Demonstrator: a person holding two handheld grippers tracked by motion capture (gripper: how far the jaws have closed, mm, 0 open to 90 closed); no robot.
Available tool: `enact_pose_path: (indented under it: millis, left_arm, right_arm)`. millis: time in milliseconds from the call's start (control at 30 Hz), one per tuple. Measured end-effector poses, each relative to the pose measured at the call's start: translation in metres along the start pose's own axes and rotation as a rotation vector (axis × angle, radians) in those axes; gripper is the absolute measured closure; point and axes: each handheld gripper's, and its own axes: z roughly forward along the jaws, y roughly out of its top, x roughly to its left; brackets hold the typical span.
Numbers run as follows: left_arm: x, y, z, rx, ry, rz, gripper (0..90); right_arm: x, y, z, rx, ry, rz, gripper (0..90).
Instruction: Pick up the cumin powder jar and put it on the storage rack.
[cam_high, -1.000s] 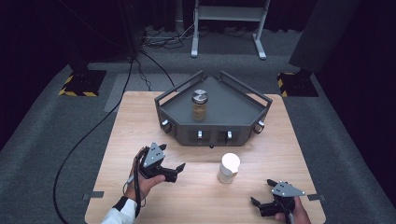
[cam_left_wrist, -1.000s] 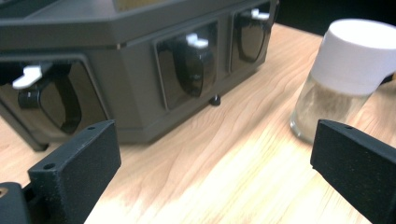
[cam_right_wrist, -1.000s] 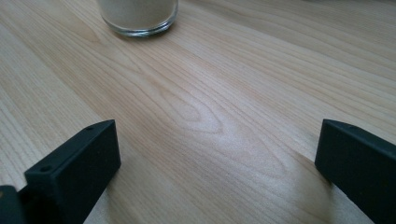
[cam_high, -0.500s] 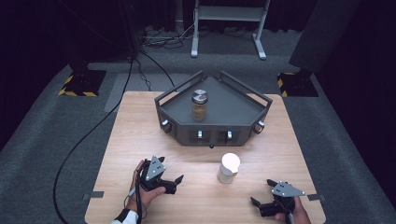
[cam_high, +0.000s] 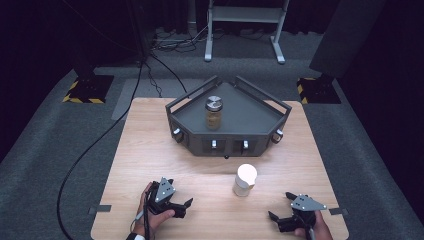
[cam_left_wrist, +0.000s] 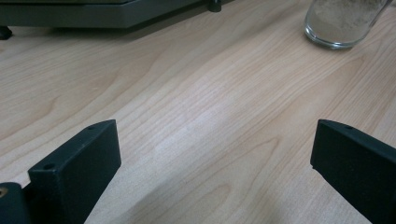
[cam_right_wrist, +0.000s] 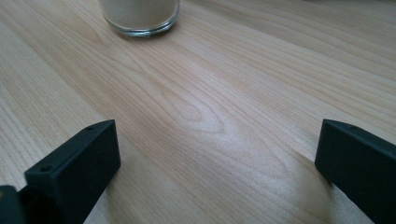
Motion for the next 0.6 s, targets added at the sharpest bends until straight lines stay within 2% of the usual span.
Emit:
enact_pose_path:
  millis: [533,600]
  left_arm:
    - [-0.0023,-0.009,0.0034,0.058,-0.003,0.012,1.6]
    - [-0.004,-0.009,0.0035,0.064,0.0,0.032,1.6]
  right_arm:
    - [0.0001,0.0,0.0,0.0,0.0,0.0,0.0]
    - [0.0002,0.0,-0.0001,0.0,0.0,0.0,0.0]
